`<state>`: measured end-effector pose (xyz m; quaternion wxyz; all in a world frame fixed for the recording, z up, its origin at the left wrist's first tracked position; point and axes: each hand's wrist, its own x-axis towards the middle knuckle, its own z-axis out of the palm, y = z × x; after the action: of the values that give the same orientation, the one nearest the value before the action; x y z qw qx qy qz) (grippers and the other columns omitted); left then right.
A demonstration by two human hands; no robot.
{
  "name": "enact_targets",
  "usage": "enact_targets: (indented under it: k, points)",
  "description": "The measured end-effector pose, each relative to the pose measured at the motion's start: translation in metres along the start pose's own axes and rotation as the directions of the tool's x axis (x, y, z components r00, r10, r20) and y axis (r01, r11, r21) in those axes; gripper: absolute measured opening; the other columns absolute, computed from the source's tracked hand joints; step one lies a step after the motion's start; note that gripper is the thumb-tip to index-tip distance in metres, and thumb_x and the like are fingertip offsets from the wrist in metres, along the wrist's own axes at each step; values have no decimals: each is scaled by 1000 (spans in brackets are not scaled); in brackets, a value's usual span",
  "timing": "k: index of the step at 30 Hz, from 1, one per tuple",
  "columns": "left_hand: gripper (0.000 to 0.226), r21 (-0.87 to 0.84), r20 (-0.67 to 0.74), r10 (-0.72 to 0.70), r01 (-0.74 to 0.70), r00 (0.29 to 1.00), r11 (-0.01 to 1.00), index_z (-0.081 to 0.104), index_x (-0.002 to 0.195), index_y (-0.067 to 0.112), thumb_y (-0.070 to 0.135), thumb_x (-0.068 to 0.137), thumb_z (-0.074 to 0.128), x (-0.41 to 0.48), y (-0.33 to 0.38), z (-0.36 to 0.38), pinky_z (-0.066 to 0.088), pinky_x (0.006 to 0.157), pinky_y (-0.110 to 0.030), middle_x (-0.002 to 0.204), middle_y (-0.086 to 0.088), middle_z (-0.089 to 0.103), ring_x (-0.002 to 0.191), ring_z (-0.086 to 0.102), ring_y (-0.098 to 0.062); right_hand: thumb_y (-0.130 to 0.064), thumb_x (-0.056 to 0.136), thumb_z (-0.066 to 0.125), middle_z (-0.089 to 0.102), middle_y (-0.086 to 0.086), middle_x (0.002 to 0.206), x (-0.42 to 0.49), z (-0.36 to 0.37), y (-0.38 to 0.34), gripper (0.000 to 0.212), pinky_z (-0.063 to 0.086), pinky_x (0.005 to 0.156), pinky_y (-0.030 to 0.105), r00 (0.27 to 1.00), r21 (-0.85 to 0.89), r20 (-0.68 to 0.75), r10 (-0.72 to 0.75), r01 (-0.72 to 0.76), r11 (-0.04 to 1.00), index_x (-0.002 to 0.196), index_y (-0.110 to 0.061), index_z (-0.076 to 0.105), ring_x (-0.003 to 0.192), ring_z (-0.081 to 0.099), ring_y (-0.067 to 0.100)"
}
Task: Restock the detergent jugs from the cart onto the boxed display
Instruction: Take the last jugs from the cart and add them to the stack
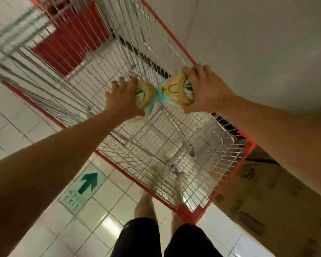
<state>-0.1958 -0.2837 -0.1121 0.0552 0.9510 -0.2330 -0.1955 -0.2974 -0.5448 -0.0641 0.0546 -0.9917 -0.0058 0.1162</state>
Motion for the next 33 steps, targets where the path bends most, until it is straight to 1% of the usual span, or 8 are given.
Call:
enact_targets:
  k: [3, 5, 11, 17, 22, 25, 29, 33]
  points:
    - [135, 72, -62, 113, -109, 992, 992, 17, 161, 26, 58, 56, 94, -34, 17, -59, 43, 102, -74, 154, -14, 34, 142, 37, -45, -84, 55, 56, 46, 21, 139, -59, -68, -14, 132, 51, 98, 56, 981, 118, -116, 155, -141, 983, 161, -11, 27, 121, 49, 41]
    - [134, 93, -65, 191, -185, 979, 978, 17, 161, 28, 61, 55, 91, -55, 35, -92, 43, 101, -71, 153, -11, 36, 139, 39, -44, -78, 58, 63, 47, 20, 138, -107, -106, -22, 127, 53, 95, 55, 956, 172, -202, 212, -179, 969, 162, -13, 29, 120, 50, 40]
    - [130, 155, -58, 455, -442, 889, 883, 19, 163, 31, 68, 57, 86, -101, 128, -176, 39, 107, -64, 157, -6, 35, 140, 40, -44, -80, 66, 65, 44, 15, 141, -252, -187, -38, 119, 48, 100, 54, 855, 190, -328, 401, -356, 915, 164, -24, 26, 123, 47, 35]
    - [131, 220, -93, 733, -704, 674, 675, 21, 165, 33, 69, 57, 87, -164, 249, -220, 40, 104, -62, 157, -5, 36, 135, 42, -44, -90, 70, 57, 47, 14, 139, -395, -230, -57, 118, 46, 100, 54, 772, 79, -326, 546, -553, 829, 164, -24, 28, 119, 49, 35]
    - [131, 122, -128, 868, -861, 480, 494, 19, 166, 35, 85, 55, 68, -241, 341, -228, 39, 108, -59, 159, -1, 31, 138, 42, -36, -88, 66, 60, 46, 9, 140, -514, -236, -86, 120, 47, 102, 55, 672, 74, -310, 672, -688, 722, 166, -31, 25, 121, 49, 35]
    - [129, 96, -132, 926, -925, 355, 368, 20, 166, 36, 84, 56, 65, -294, 389, -220, 40, 110, -57, 159, 1, 34, 137, 42, -32, -88, 64, 60, 48, 9, 138, -579, -232, -100, 119, 47, 99, 55, 627, 59, -293, 721, -741, 669, 165, -31, 31, 121, 50, 37]
    - [125, 28, -158, 953, -963, 260, 268, 24, 165, 38, 88, 55, 56, -362, 449, -201, 39, 112, -54, 157, 3, 38, 137, 43, -29, -86, 60, 65, 50, 5, 136, -658, -223, -99, 118, 47, 95, 54, 602, 67, -247, 760, -772, 633, 162, -35, 35, 120, 50, 34]
    - [122, -43, -145, 966, -977, 214, 210, 26, 165, 41, 86, 56, 60, -409, 501, -170, 33, 116, -48, 159, 9, 34, 142, 38, -22, -82, 56, 69, 50, 3, 136, -720, -209, -84, 117, 50, 93, 55, 600, 101, -191, 777, -775, 623, 160, -37, 37, 118, 51, 32]
